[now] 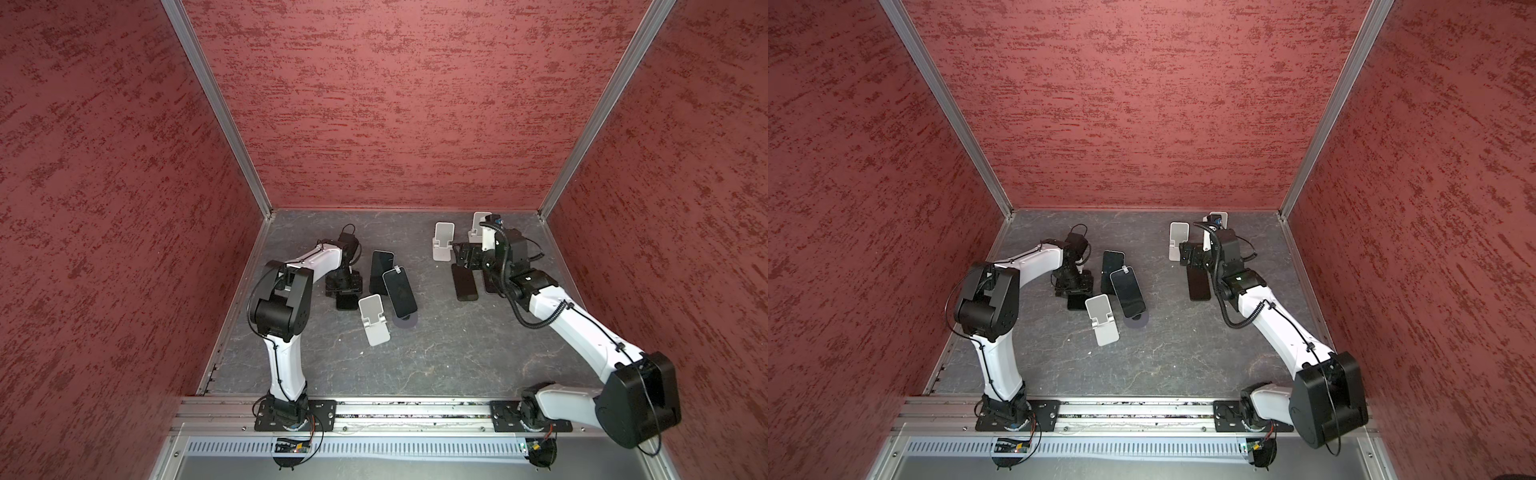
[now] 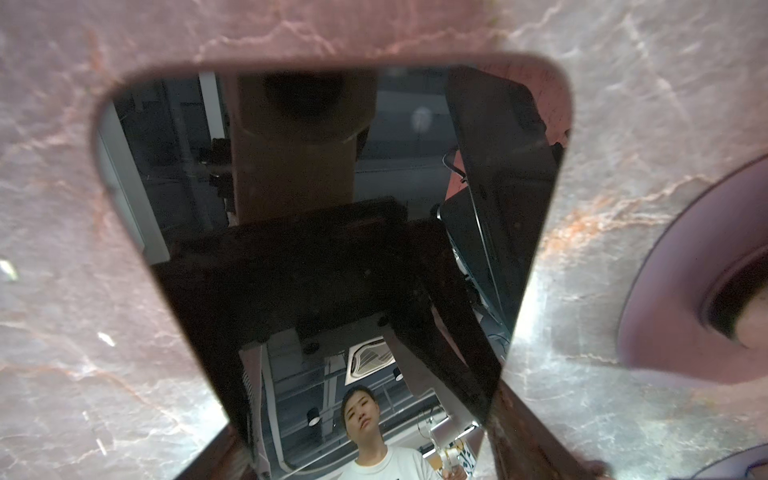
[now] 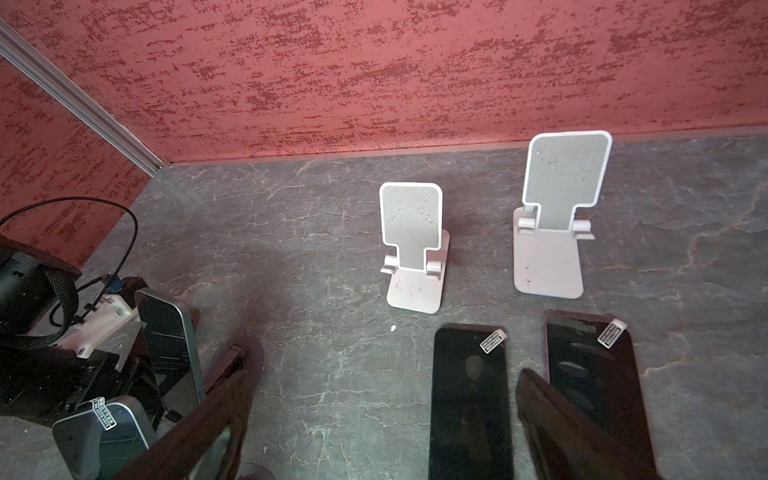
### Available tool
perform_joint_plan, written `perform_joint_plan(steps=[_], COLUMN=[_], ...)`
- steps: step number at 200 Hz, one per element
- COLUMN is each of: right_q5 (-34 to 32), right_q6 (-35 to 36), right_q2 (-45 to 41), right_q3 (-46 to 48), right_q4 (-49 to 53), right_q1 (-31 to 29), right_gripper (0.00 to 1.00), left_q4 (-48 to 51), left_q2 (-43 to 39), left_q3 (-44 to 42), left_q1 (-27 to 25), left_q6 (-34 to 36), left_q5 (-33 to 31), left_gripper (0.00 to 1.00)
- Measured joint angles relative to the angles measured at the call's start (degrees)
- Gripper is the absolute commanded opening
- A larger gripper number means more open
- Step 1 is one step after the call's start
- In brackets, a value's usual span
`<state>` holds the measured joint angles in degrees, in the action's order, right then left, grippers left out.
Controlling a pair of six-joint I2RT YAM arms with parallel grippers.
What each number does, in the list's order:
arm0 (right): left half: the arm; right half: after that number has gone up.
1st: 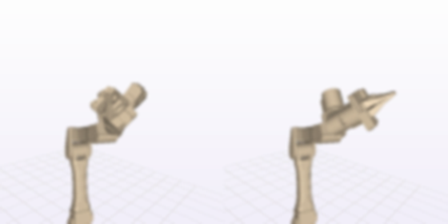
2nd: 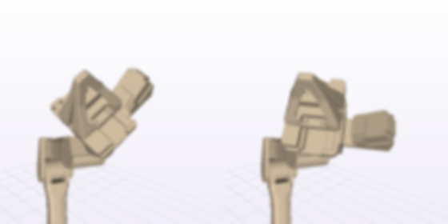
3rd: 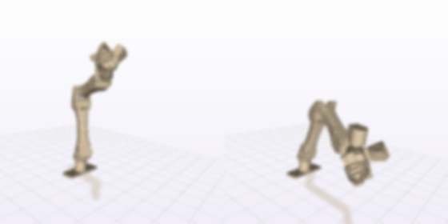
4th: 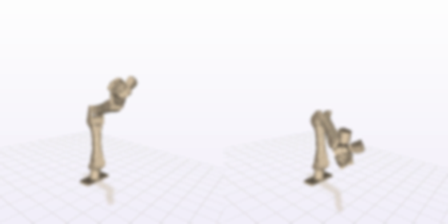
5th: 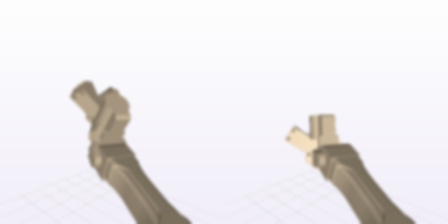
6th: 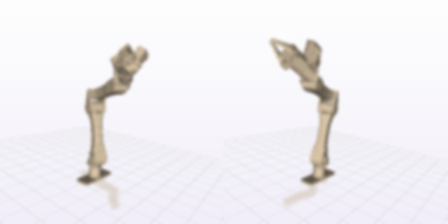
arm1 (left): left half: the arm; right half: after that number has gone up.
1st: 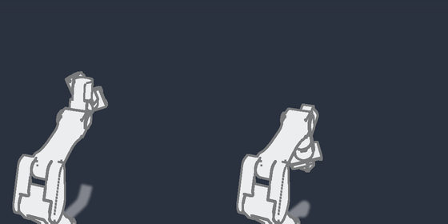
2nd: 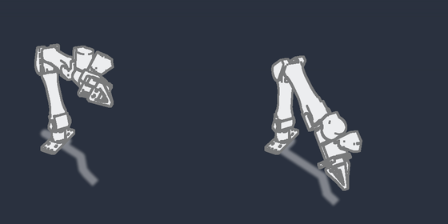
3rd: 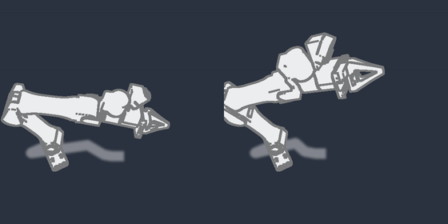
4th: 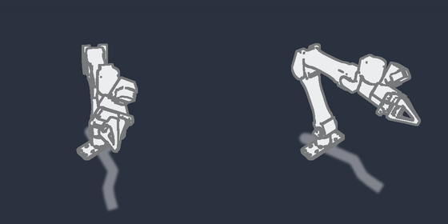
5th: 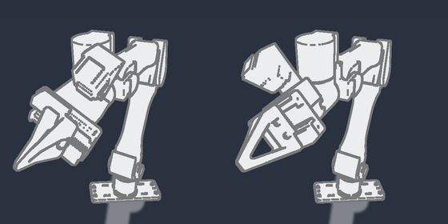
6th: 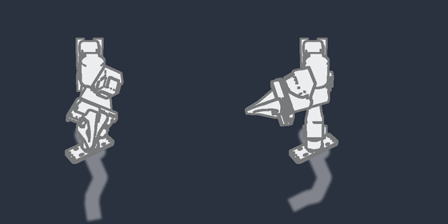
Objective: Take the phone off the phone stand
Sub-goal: 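Lay the black phone flat on the table and open the left gripper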
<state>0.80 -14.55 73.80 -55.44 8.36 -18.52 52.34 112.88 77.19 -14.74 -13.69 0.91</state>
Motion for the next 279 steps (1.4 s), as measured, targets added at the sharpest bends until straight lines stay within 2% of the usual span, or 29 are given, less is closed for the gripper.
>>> perform_joint_plan(steps=[221, 279], right_q5=[-0.1, 0.1], right_q6=[0.0, -0.1], right_q2=[-1.3, -1.2], right_q3=[1.0, 1.0], right_q4=[-1.6, -1.6], right_q1=[0.0, 0.0], right_gripper=[0.99, 0.99], left_q4=[0.7, -0.9], left_q2=[0.3, -2.6], left_q3=[0.3, -2.4], left_q1=[0.0, -0.3], left_q6=[0.0, 0.0], left_q5=[-1.7, -3.1], left_gripper=[0.84, 0.85])
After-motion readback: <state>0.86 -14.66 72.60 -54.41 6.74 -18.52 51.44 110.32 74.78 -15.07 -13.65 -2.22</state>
